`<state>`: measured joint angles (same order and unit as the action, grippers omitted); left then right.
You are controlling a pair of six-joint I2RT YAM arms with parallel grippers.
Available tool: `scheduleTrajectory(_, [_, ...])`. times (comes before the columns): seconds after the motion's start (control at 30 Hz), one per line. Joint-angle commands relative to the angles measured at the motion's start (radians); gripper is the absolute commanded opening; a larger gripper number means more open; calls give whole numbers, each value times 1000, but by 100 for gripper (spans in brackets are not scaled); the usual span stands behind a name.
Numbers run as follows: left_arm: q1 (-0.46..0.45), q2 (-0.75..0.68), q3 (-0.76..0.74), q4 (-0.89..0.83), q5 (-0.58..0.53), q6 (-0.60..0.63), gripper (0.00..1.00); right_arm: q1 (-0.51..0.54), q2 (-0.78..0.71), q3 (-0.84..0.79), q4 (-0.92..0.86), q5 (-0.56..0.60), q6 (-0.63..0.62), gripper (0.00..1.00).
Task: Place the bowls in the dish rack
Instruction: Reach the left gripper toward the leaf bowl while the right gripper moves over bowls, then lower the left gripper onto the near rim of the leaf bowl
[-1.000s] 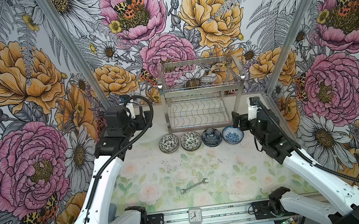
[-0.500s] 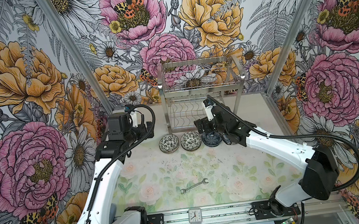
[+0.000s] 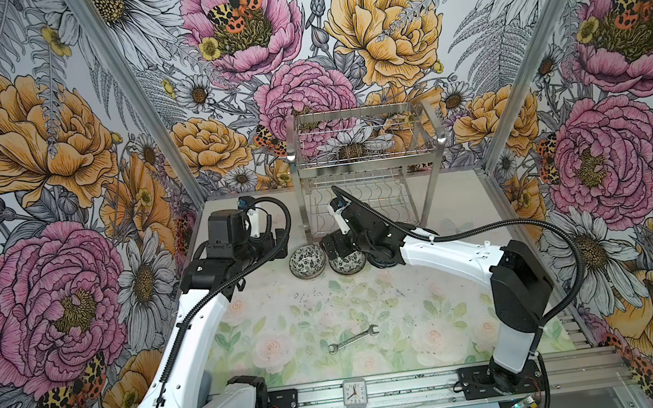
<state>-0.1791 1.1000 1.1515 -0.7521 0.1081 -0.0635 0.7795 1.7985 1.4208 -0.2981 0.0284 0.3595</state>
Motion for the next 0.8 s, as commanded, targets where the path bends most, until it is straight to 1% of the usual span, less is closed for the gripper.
scheduleTrajectory(0.0, [-16, -18, -43, 6, -66, -67, 99, -2, -2, 30, -5, 6, 11, 97])
scheduleTrajectory(0.1, [-20, -27, -109, 52, -75, -132, 99, -2, -16, 19, -14, 23, -4, 98])
scheduleTrajectory(0.23, [-20, -7, -197, 145, -36, -202, 99, -6, -44, 1, -28, 51, -33, 100])
scheduleTrajectory(0.57, [-34, 120, -273, 265, -12, -246, 99, -46, -152, -74, -46, 97, -73, 100])
scheduleTrajectory(0.77, [-58, 244, -275, 295, -23, -242, 98, -66, -190, -110, -46, 102, -78, 100])
